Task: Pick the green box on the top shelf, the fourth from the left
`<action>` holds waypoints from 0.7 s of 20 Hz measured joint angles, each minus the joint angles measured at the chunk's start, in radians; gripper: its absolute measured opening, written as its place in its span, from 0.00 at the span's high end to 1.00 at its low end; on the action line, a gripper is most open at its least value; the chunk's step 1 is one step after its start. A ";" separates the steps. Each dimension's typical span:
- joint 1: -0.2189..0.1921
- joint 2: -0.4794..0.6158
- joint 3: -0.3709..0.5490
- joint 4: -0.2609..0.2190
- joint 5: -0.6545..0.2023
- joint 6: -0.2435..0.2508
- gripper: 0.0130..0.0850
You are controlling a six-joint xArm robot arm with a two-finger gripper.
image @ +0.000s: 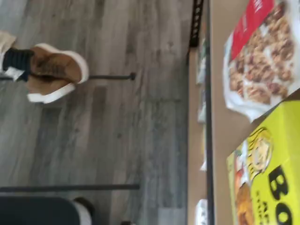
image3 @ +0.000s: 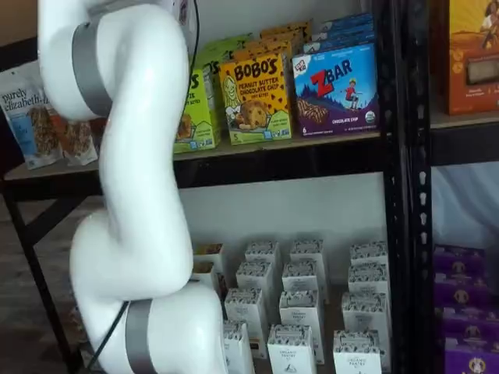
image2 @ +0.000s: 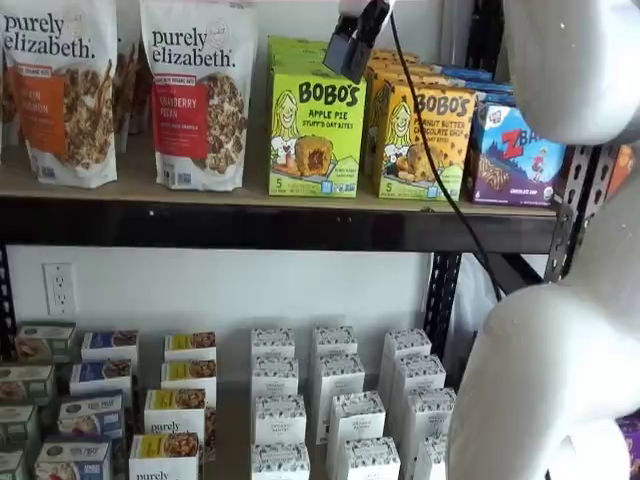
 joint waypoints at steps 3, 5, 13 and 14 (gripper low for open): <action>-0.001 -0.029 0.041 0.016 -0.061 -0.004 0.00; 0.001 -0.047 0.066 0.018 -0.097 -0.005 0.00; 0.017 -0.132 0.183 0.009 -0.273 -0.005 0.00; 0.021 -0.139 0.192 0.005 -0.289 -0.003 0.00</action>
